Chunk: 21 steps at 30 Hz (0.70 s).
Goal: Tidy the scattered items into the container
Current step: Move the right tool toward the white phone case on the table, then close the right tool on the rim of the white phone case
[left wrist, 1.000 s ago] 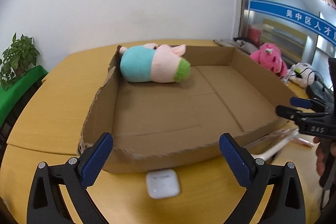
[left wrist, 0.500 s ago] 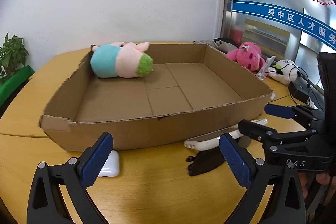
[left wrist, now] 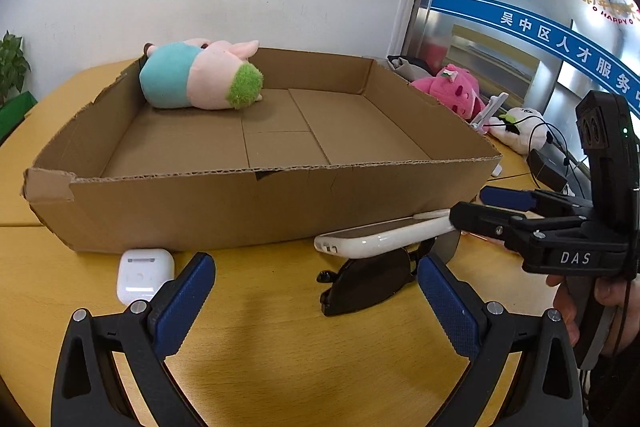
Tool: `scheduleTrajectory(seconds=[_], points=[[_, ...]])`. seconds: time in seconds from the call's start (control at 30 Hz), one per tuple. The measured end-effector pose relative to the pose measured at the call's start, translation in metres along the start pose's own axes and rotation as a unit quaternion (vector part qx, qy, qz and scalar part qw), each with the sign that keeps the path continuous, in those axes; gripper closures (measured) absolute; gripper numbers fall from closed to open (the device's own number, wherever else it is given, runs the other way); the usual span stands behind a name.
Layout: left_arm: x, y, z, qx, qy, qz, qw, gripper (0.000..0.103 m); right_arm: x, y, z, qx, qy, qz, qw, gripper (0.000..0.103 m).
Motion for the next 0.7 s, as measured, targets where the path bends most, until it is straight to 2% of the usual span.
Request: scheduleTrajectory(seconds=[0.2, 0.33, 0.4, 0.53, 0.7], points=[[-0.010, 0.004, -0.001, 0.009, 0.027, 0.018, 0.9994, 0.000, -0.021, -0.008, 0.009, -0.022, 0.009, -0.028, 0.999, 0.020], [-0.019, 0.004, 0.000, 0.009, 0.045, 0.032, 0.9984, 0.000, -0.043, -0.001, 0.015, -0.030, 0.001, -0.096, 0.995, 0.020], [-0.021, 0.005, -0.001, 0.010, 0.053, 0.047, 0.9974, 0.000, -0.041, 0.005, 0.015, -0.023, 0.000, -0.089, 0.996, 0.020], [-0.023, 0.011, -0.008, 0.017, 0.064, 0.065, 0.9957, 0.000, -0.022, 0.007, 0.020, -0.036, 0.016, -0.038, 0.998, 0.020], [-0.017, 0.009, -0.015, 0.006, 0.066, 0.085, 0.9942, 0.002, -0.028, 0.003, 0.023, -0.045, 0.071, -0.028, 0.996, 0.024]])
Point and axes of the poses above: each gripper's, at about its wrist camera, not at the fingertips, and y roughly against the way its jaws point, x to its right, z to its underside, the point moved 10 cm from there along -y, roughly the way its jaws point, and after that the axes turned 11 degrees about -z, right-handed, at the moved point
